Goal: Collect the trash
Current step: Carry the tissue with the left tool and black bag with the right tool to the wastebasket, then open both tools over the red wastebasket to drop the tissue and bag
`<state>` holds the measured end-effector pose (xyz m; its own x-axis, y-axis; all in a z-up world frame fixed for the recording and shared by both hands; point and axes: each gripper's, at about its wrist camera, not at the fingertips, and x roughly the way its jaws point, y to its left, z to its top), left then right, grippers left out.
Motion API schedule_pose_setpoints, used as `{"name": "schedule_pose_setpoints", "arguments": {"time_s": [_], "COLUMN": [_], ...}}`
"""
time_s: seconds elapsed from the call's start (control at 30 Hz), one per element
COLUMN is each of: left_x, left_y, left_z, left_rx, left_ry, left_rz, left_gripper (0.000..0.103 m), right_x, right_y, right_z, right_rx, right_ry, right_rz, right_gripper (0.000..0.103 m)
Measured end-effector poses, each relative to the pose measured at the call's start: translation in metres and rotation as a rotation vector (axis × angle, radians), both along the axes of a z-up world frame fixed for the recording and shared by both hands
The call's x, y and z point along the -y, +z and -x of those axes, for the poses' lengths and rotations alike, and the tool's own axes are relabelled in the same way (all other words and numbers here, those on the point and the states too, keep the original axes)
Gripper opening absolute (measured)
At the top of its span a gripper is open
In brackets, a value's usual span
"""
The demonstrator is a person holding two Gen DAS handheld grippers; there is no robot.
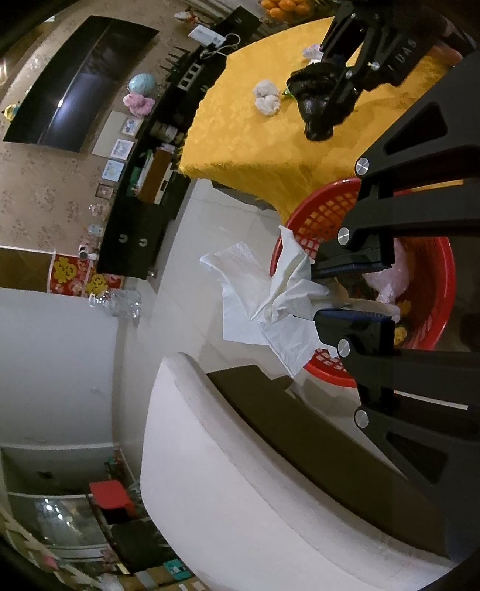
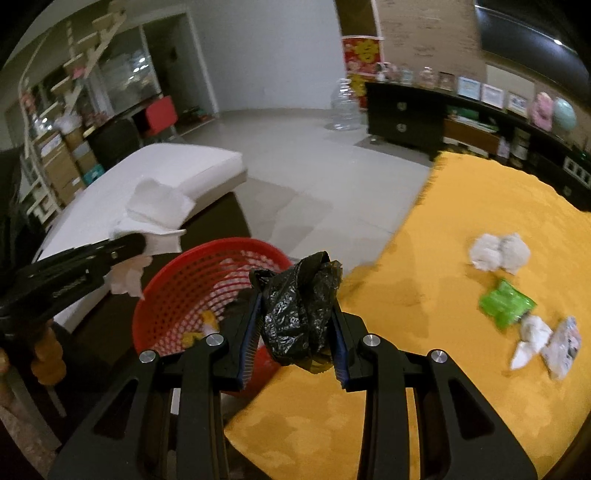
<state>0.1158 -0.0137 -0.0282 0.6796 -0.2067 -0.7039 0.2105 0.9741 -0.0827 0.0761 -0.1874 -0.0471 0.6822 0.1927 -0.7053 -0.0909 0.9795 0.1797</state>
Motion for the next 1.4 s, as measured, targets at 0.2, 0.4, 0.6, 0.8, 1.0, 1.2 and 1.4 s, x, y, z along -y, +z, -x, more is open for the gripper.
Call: {"name": "schedule_pose_setpoints", "arguments": {"time_s": [0.2,0.4,0.6,0.8,1.0,1.2,1.4], "left_x": [-0.004,-0.006,-0.008,-0.009,-0.006,-0.009,-0.011], "left_y": [-0.01,-0.019,-0.022,-0.024,-0.023,-0.021,-0.013], "left_z": [-0.003,-0.006,-0.007,-0.008,-0.007,-0.005,-0.002], "left_rx": [-0.039,-0.076,-0.081,-0.094,-0.091,-0.08,-0.046], "left_ry": [0.026,0.036,0.034,0.038,0.038,0.043,0.057], "left_rz": [-0.02,-0.036,-0.039,-0.037,-0.032,-0.027,-0.021], "left_gripper": [0.015,0.015,0.015,0.015,0.018,0.031,0.053], "right_x": [-0.013,-0.026,-0.037,-0.043,-0.044,-0.044,-0.039], "right_y": [-0.003,-0.015,-0.028,-0.036,-0.037,-0.036,-0.032], "right_z": [-0.01,-0.018,-0.023,-0.025,-0.027,-0.027,-0.024], "right_rx": [-0.008,-0.041,-0.079,-0.091,-0.094,-0.083,-0.067], "right_ry": [0.055,0.091,0.119,0.142,0.146,0.15,0.133], "right_rz": [-0.016,-0.028,-0.039,-0.033,-0.04,-0.055,-0.057], "right_gripper": [0.033,0.033,0.033,0.034,0.039,0.049,0.054]}}
